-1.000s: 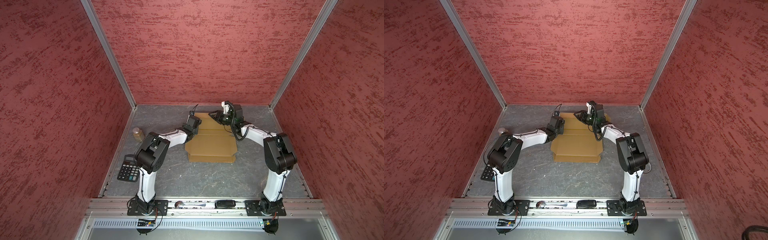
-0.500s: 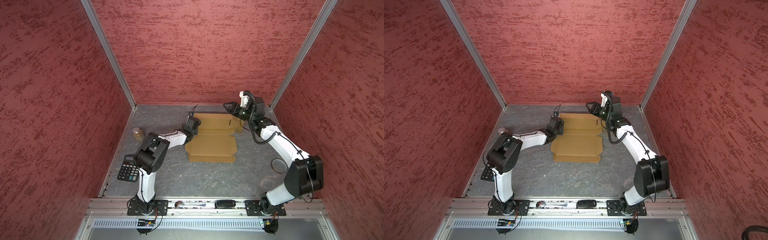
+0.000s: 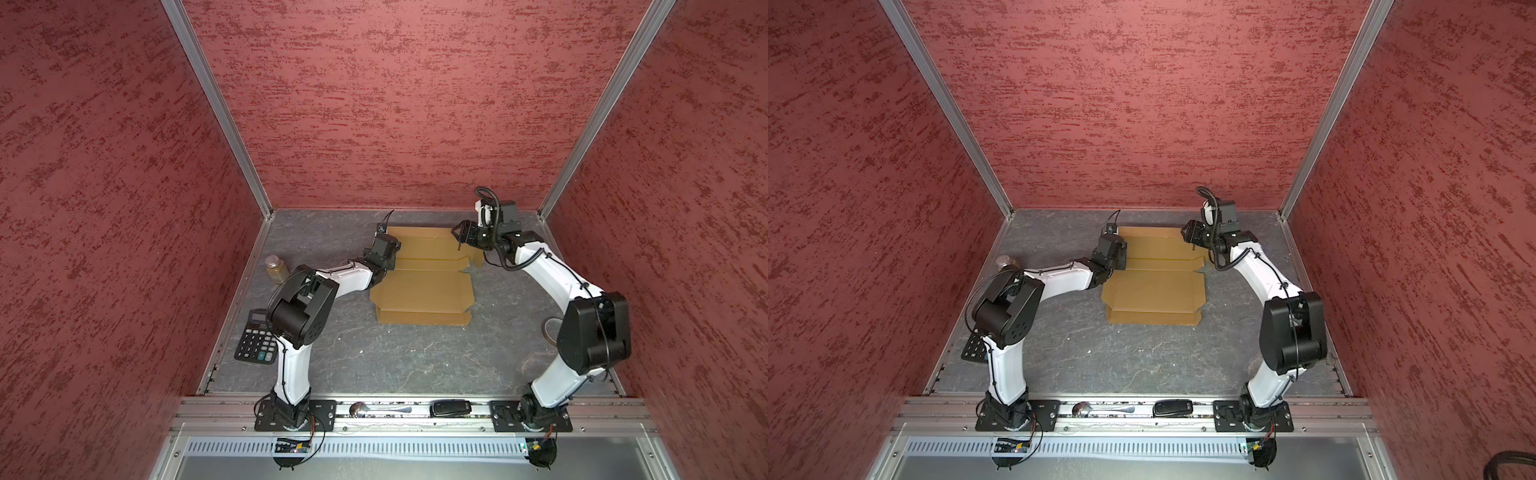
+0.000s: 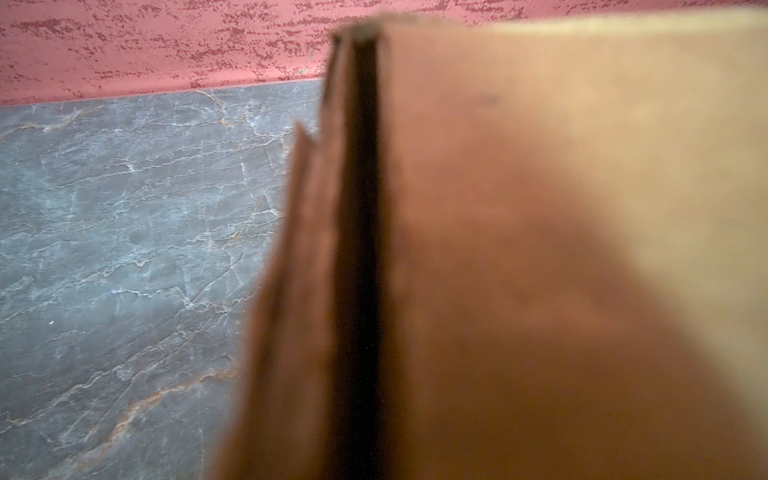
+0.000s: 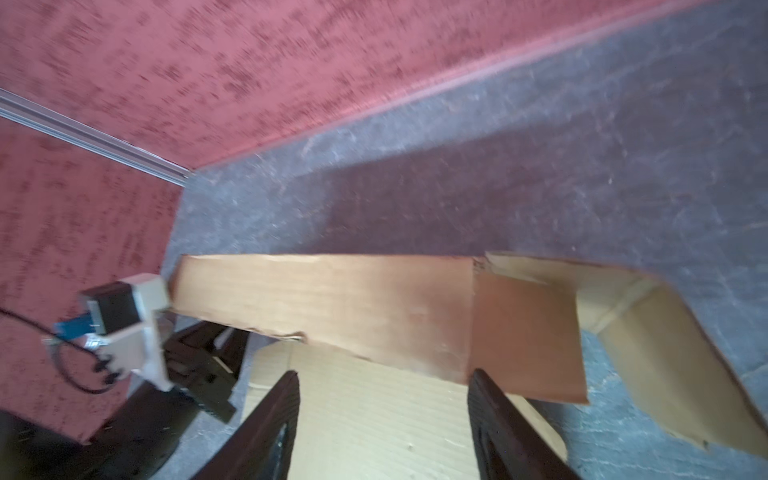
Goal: Fold the paper box
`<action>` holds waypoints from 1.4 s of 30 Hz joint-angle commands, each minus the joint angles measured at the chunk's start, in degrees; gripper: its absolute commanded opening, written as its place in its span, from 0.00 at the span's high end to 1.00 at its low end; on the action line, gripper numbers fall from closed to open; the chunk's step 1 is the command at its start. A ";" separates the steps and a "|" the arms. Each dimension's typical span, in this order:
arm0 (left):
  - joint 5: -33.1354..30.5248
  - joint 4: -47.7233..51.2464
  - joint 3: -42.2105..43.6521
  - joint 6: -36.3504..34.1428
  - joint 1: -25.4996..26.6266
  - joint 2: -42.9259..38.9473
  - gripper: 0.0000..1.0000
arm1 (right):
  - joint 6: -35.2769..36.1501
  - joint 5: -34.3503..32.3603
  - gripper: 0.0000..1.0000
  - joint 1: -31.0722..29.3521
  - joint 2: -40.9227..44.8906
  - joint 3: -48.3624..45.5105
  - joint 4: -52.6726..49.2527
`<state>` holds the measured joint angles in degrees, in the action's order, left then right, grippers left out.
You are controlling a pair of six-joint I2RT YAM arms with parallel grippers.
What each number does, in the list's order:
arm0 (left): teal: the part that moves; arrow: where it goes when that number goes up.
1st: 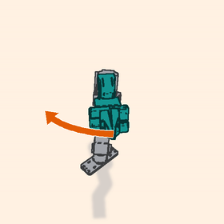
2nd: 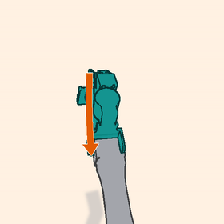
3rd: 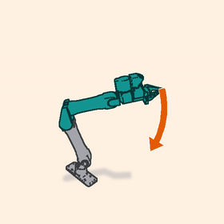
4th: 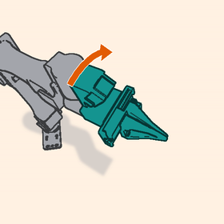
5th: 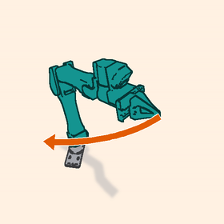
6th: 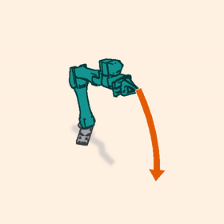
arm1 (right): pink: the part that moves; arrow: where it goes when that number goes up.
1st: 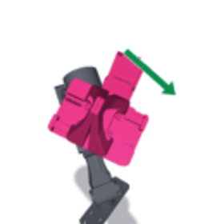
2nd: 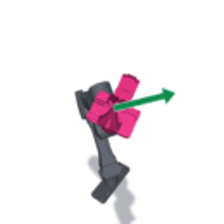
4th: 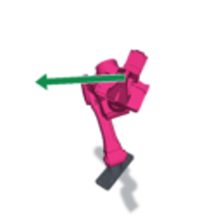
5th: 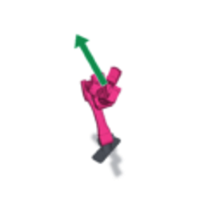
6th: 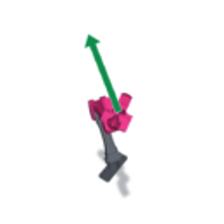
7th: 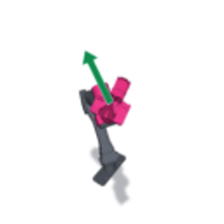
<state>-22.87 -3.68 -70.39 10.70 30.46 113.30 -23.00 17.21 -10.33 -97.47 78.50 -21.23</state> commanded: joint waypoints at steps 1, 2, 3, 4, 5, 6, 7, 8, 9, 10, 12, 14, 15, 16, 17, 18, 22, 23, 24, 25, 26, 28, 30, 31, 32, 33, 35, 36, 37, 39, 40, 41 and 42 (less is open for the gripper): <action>0.37 1.90 0.52 0.37 -0.67 -0.97 0.90 | 2.31 -2.10 0.34 0.49 -0.52 2.66 -1.78; 0.38 2.01 0.42 0.38 -0.61 -0.96 0.90 | 2.34 -2.14 0.34 0.60 -0.86 2.82 -2.07; 0.41 2.01 0.43 0.38 -0.60 -0.88 0.90 | 2.35 -2.16 0.34 0.62 -1.01 2.78 -1.99; 0.37 2.01 0.43 0.46 -0.63 -0.84 0.90 | 2.36 -2.02 0.34 0.62 -1.16 2.59 -1.84; 0.38 2.03 0.47 0.53 -0.61 -0.81 0.90 | 2.35 -1.97 0.34 0.73 -1.41 2.54 -1.63; 0.39 2.05 0.39 0.55 -0.50 -0.80 0.90 | 2.35 -1.92 0.34 0.71 -1.65 2.43 -1.51; 0.35 2.10 0.43 0.55 -0.50 -0.84 0.90 | 2.31 -1.76 0.34 0.77 -2.04 2.42 -1.23; 0.42 2.02 0.43 0.59 -0.42 -0.85 0.90 | 2.26 -1.46 0.34 0.88 -2.45 2.20 -0.80; 0.46 2.07 0.43 0.47 -0.45 -0.72 0.90 | 2.20 -1.07 0.34 0.84 -2.70 2.04 -0.41; 0.55 2.08 0.30 0.38 -0.32 -0.78 0.90 | 2.10 -0.58 0.34 0.92 -3.29 1.93 0.09; 0.54 2.24 0.06 0.21 -0.23 -0.71 0.90 | 1.83 0.44 0.34 0.99 -3.77 1.73 1.35; 0.72 2.44 -0.41 0.03 -0.22 -0.61 0.90 | 1.48 1.61 0.34 1.11 -4.31 1.35 2.79; 0.72 2.45 -0.57 -0.05 -0.14 -0.52 0.90 | 1.32 2.25 0.34 1.20 -4.50 1.39 3.24; 0.72 2.56 -0.77 -0.10 -0.09 -0.53 0.90 | 1.15 2.88 0.35 1.25 -4.78 1.47 3.55; 0.81 2.66 -0.92 -0.15 -0.05 -0.53 0.90 | 1.08 3.27 0.36 1.27 -4.84 1.48 3.82; 0.90 2.63 -1.03 -0.22 -0.05 -0.51 0.90 | 0.97 3.81 0.36 1.28 -5.04 1.44 4.24; 1.15 2.72 -1.49 -0.33 0.25 -0.44 0.91 | 0.34 5.48 0.39 1.42 -5.08 0.87 5.87; 1.10 2.72 -1.51 -0.33 0.30 -0.44 0.90 | 0.20 5.76 0.40 1.41 -5.11 0.78 6.23; 1.14 2.72 -1.61 -0.41 0.38 -0.40 0.90 | 0.11 6.09 0.41 1.48 -5.10 0.67 6.53; 1.15 2.72 -1.67 -0.42 0.34 -0.44 0.90 | -0.07 6.40 0.42 1.51 -5.08 0.52 6.86; 1.15 2.72 -1.61 -0.41 0.45 -0.44 0.90 | -0.17 6.71 0.43 1.54 -5.07 0.33 7.16; 1.10 2.86 -1.67 -0.37 0.57 -0.44 0.91 | -0.53 7.12 0.47 1.60 -5.00 0.07 7.62; 1.10 2.78 -1.60 -0.37 0.66 -0.52 0.91 | -0.80 7.37 0.53 1.72 -4.86 -0.06 8.08; 1.08 2.90 -1.67 -0.42 0.66 -0.52 0.91 | -0.97 7.71 0.56 1.78 -4.85 -0.10 8.35; 1.08 2.97 -1.62 -0.35 0.74 -0.48 0.91 | -1.15 8.09 0.58 1.89 -4.86 -0.19 8.62; 1.03 2.91 -1.67 -0.41 0.71 -0.44 0.91 | -1.46 8.48 0.60 1.98 -4.85 -0.34 8.93; 1.03 2.95 -1.60 -0.33 0.76 -0.44 0.91 | -1.90 9.14 0.64 2.08 -4.81 -0.64 9.51; 1.08 2.97 -1.61 -0.33 0.80 -0.43 0.91 | -2.19 9.55 0.65 2.11 -4.79 -0.76 9.96; 1.08 2.90 -1.60 -0.32 0.83 -0.41 0.91 | -2.42 9.90 0.66 2.19 -4.76 -0.89 10.30; 1.00 2.96 -1.54 -0.24 0.80 -0.44 0.91 | -2.74 10.44 0.68 2.33 -4.75 -1.08 10.72; 0.90 2.90 -1.54 -0.15 0.82 -0.53 0.91 | -2.92 10.60 0.68 2.41 -4.75 -1.18 10.91; 0.90 2.96 -1.49 -0.06 0.78 -0.53 0.91 | -2.94 10.59 0.68 2.43 -4.74 -1.25 11.01; 0.75 2.94 -1.45 0.04 0.81 -0.62 0.91 | -3.00 10.63 0.68 2.55 -4.75 -1.20 10.95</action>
<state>-22.63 -2.15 -71.05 10.72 30.72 113.27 -25.54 25.65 -7.99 -102.35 77.91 -13.04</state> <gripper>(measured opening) 0.092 0.320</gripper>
